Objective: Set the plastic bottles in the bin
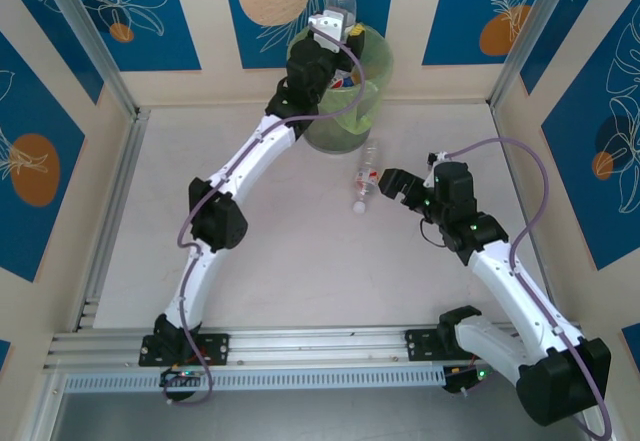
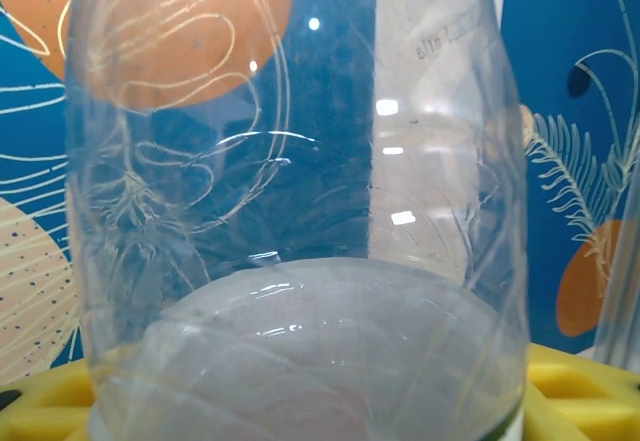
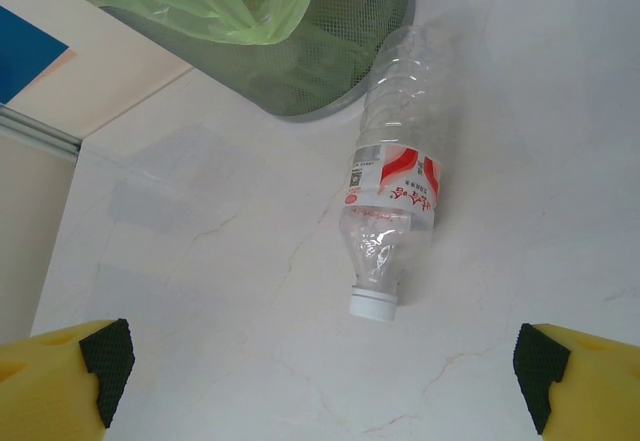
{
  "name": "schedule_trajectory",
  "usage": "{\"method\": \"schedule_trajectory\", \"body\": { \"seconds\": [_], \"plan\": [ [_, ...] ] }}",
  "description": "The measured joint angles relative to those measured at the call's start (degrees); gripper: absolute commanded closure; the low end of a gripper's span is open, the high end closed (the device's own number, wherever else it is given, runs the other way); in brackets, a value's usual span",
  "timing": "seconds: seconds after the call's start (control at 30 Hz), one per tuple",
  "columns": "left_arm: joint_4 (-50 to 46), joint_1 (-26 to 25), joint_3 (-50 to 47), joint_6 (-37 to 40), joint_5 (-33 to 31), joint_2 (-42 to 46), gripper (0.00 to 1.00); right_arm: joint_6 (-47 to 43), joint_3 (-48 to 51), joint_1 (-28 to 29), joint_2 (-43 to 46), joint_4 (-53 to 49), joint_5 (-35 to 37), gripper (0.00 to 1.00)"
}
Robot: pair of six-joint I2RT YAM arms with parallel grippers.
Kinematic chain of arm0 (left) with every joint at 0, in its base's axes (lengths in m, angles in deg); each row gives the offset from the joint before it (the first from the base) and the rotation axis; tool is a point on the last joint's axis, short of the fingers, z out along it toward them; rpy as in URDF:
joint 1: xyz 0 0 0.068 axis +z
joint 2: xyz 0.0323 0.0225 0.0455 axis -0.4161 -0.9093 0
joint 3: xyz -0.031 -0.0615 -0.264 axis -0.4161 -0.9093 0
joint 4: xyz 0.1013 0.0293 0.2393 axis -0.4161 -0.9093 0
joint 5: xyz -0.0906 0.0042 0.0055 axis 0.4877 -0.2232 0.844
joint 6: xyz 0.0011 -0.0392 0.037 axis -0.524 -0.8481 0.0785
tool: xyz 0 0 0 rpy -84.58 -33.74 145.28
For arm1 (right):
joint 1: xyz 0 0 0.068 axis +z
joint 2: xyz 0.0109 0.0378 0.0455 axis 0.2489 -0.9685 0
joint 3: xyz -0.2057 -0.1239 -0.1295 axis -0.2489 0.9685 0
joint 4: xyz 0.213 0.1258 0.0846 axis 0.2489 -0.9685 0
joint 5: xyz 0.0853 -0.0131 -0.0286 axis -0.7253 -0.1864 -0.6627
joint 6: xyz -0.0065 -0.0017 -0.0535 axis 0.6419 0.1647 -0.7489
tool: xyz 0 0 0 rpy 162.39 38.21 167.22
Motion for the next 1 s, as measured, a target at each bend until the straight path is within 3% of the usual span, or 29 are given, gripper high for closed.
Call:
{"method": "schedule_trajectory", "body": {
  "seconds": [0.4, 0.47, 0.57, 0.63, 1.0],
  "plan": [
    [-0.4, 4.7, 6.5, 0.2, 3.7, -9.0, 0.34, 0.0, 1.1, -0.1, 1.8, -1.6, 1.1, 0.00],
    [-0.8, 5.3, 6.7, -0.3, 3.9, -9.5, 0.30, 0.0, 1.1, -0.1, 1.8, -1.6, 1.1, 0.00],
    [-1.6, 5.9, 6.8, -1.0, 4.3, -9.6, 0.11, 0.0, 1.1, -0.1, 1.8, -1.6, 1.1, 0.00],
    [-2.1, 6.0, 7.3, -1.4, 4.6, -9.6, 0.04, 0.0, 1.1, -0.1, 1.8, -1.6, 1.1, 0.00],
    [-7.0, 6.1, 9.4, -2.4, 12.5, -9.6, 0.00, 0.3, 1.1, -0.1, 1.8, -1.6, 1.1, 0.00]
  ]
}}
